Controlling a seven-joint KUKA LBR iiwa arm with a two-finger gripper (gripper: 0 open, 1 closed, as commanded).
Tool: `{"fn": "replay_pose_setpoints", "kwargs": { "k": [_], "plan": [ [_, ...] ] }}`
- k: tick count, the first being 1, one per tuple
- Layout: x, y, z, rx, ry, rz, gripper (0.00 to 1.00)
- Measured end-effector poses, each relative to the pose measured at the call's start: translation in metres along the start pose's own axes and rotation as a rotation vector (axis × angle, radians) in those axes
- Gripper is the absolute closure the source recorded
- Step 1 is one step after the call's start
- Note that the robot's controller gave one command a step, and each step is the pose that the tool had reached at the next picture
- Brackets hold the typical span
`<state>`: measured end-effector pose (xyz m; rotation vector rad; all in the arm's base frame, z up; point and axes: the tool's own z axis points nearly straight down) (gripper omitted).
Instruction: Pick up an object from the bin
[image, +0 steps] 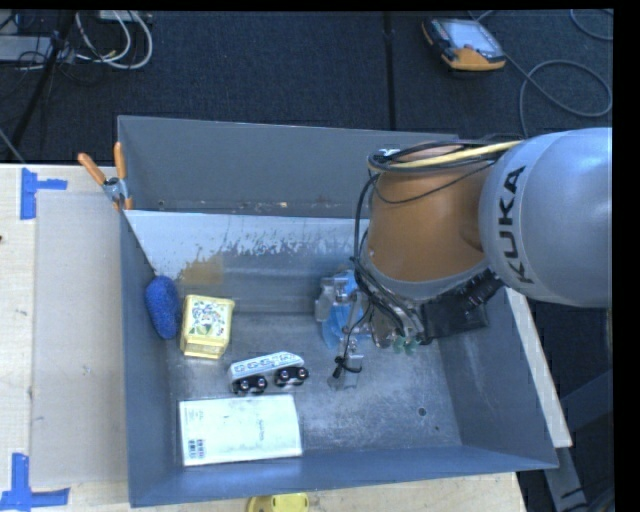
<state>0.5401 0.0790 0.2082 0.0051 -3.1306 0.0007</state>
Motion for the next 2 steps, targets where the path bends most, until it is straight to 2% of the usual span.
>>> {"fn": "replay_pose_setpoints", "kwargs": {
  "k": [1, 2],
  "plan": [
    [-0.001, 0.0, -0.005, -0.001, -0.008, 0.002, 0.0],
    [-0.007, 0.027, 0.026, 0.001, -0.013, -0.067, 0.0]
  ]
}}
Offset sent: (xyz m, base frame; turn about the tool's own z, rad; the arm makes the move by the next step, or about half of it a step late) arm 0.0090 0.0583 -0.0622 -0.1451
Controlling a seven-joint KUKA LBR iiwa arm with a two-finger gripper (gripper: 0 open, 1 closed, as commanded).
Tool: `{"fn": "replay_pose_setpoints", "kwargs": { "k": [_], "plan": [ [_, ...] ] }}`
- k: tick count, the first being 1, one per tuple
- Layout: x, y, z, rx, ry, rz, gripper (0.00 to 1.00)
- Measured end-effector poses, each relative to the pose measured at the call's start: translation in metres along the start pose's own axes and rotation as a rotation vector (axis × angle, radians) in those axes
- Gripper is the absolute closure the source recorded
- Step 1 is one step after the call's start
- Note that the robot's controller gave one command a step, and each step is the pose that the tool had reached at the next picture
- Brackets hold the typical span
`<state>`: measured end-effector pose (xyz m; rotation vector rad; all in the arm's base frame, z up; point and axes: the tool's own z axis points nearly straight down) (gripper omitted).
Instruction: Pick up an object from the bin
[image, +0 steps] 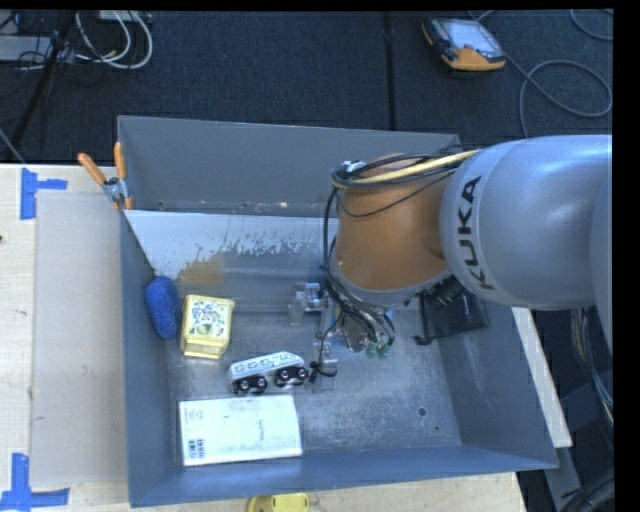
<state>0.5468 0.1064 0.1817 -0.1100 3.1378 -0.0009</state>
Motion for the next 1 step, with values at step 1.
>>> {"fn": "replay_pose_setpoints", "kwargs": {
  "k": [1],
  "plan": [
    [-0.0225, 0.0537, 0.0453, -0.002, -0.002, -0.158, 0.0]
  ]
}}
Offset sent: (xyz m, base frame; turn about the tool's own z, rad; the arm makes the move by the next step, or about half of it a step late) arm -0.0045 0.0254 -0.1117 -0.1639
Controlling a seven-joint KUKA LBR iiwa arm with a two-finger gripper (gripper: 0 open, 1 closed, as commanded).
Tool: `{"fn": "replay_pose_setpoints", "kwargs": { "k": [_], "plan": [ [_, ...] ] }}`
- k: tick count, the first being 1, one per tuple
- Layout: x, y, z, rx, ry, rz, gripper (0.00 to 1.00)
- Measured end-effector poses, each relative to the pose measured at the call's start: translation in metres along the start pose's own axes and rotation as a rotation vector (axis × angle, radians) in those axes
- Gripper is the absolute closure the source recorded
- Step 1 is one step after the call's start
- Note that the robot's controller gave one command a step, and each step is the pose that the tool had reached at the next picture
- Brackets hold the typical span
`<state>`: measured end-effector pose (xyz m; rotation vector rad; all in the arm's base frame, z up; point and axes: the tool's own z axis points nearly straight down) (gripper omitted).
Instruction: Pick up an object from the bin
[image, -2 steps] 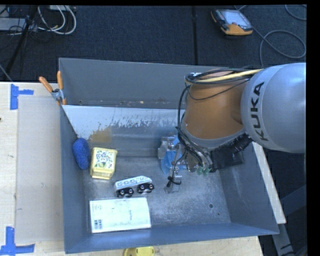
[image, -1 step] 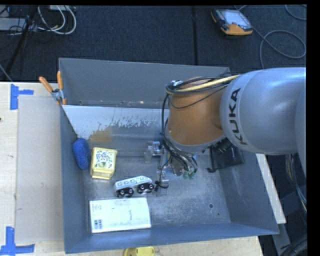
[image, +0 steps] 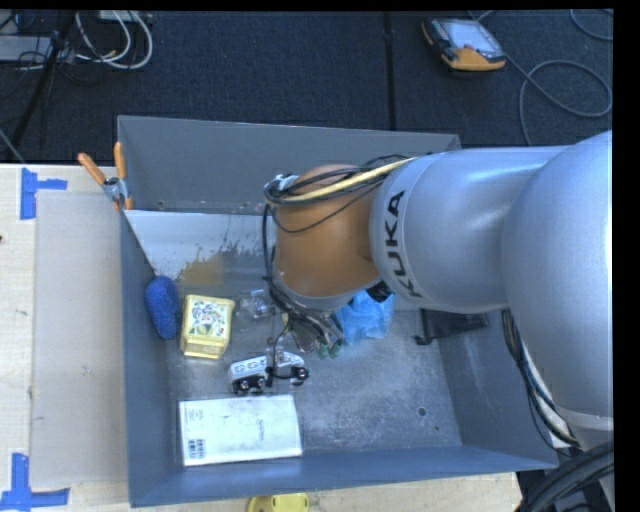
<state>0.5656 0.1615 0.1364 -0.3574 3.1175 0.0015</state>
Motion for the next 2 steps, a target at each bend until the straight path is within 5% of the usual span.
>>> {"fn": "replay_pose_setpoints", "kwargs": {
  "k": [1, 2],
  "plan": [
    [0.021, -0.013, 0.055, -0.002, 0.003, -0.009, 0.0],
    [-0.041, -0.04, 0.0, 0.0, 0.003, 0.045, 1.0]
  ]
}}
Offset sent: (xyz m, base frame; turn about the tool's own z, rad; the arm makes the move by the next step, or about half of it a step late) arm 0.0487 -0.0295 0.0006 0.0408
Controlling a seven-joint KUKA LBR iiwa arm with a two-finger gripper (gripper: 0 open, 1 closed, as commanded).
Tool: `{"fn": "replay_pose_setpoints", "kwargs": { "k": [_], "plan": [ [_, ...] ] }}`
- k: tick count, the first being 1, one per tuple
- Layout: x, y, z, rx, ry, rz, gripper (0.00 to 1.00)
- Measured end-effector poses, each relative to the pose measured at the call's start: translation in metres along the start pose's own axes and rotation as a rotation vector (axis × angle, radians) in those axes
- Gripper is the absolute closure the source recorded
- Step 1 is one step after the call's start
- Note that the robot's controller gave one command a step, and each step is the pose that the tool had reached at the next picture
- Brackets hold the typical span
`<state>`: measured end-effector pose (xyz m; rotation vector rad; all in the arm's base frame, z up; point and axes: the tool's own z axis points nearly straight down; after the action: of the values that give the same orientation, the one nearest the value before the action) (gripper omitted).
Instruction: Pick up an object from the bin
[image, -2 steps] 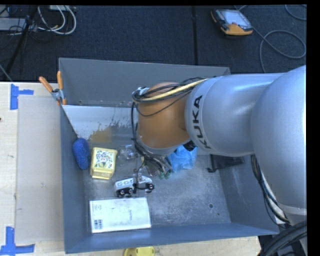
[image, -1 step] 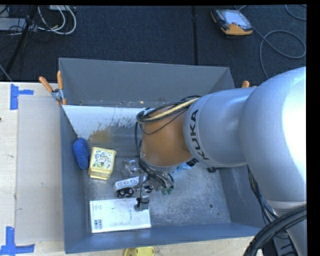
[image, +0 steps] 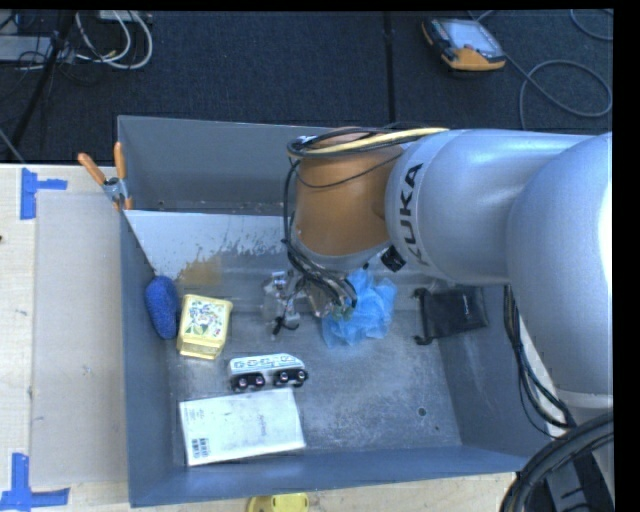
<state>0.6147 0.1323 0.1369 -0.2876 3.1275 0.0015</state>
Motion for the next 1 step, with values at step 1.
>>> {"fn": "replay_pose_setpoints", "kwargs": {
  "k": [1],
  "plan": [
    [0.0, -0.0003, 0.0, 0.0, 0.0, 0.002, 0.0]
  ]
}}
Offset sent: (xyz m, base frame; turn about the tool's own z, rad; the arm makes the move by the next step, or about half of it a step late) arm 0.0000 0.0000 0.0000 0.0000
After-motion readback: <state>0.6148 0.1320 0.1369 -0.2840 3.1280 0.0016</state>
